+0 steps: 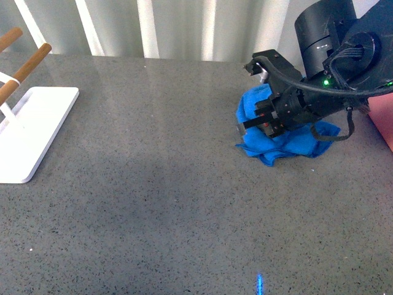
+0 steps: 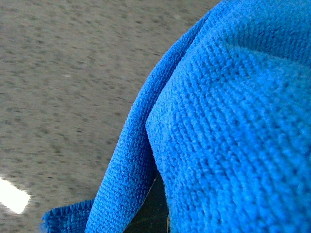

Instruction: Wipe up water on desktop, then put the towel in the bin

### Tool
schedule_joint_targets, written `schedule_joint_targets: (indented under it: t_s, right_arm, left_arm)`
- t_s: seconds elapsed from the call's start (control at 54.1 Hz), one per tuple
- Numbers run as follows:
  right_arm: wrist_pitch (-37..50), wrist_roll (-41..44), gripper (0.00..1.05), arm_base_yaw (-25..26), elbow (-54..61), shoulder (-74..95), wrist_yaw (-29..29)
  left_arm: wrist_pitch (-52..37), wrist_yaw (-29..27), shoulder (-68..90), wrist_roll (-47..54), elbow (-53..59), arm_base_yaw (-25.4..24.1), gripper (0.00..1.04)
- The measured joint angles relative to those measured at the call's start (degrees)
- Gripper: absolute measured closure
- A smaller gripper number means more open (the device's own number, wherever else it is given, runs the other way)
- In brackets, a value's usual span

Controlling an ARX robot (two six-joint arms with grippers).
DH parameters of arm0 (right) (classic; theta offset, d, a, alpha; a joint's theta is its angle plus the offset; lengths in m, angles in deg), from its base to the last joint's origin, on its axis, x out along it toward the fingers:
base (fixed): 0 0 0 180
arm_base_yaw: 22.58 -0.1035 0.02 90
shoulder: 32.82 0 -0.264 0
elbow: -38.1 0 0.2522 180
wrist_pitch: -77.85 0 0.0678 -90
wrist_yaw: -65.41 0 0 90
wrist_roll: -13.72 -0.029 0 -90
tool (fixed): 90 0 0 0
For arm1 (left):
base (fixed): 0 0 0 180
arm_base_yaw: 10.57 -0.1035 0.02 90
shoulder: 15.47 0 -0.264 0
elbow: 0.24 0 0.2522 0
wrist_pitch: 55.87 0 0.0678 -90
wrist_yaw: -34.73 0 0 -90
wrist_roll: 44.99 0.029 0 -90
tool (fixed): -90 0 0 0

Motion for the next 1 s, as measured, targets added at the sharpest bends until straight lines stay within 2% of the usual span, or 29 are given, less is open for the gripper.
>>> schedule_joint_targets:
  t_s: [0.296, 0.647, 0.777, 0.998]
  right_arm:
    - [4.8, -2.5, 1.02, -2.4, 5.3, -1.8, 5.3]
    - [8.2, 3.2, 1.02, -2.4, 26.0, -15.6, 8.7]
    - [8.9, 5.9, 1.02, -0.7, 33.0, -21.4, 9.6]
    - [5.5, 7.8, 1.02, 6.6, 40.4, -36.0, 14.3]
  left_arm:
    - [0.0, 0.0, 0.0, 0.0, 0.0, 0.0, 0.07]
    - [0.0, 0.0, 0.0, 0.0, 0.0, 0.0, 0.07]
    - [0.0, 0.0, 0.0, 0.0, 0.0, 0.0, 0.07]
    - [0.0, 0.0, 0.0, 0.0, 0.0, 0.0, 0.07]
